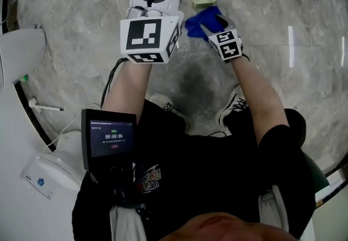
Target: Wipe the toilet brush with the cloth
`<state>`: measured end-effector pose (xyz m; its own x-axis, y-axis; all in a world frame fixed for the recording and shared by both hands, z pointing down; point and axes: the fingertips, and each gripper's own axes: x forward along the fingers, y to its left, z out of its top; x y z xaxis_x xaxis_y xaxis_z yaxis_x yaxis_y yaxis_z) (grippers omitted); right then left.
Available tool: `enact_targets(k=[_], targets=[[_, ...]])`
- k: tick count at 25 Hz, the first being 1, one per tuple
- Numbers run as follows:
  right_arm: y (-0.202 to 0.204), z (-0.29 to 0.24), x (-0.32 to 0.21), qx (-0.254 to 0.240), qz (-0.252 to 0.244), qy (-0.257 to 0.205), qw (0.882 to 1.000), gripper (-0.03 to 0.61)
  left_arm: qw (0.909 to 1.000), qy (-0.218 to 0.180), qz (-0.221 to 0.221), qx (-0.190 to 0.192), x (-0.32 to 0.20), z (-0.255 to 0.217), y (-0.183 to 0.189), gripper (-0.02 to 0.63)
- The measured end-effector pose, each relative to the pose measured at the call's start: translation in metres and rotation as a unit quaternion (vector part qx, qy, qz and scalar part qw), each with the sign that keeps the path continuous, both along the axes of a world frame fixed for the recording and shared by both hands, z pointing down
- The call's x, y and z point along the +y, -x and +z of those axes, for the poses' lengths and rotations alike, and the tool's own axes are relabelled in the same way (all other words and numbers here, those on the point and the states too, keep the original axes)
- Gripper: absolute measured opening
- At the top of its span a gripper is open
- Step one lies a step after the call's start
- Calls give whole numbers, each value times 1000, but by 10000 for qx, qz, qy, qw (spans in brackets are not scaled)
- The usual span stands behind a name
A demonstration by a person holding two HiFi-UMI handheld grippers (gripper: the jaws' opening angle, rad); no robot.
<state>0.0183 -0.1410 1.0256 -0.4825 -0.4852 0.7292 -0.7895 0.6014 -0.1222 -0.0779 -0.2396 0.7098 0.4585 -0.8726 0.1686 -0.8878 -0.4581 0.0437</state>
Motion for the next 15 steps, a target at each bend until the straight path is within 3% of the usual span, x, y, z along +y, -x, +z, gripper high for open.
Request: enact_targets(k=[10,15], targets=[[-14,60,11,650,0,499,9966,301,9998,120,170,-47,7,6,1,89],[-18,73,10,1142,-83,437,9925,296,9993,165,258,-232,16,14,0,89]])
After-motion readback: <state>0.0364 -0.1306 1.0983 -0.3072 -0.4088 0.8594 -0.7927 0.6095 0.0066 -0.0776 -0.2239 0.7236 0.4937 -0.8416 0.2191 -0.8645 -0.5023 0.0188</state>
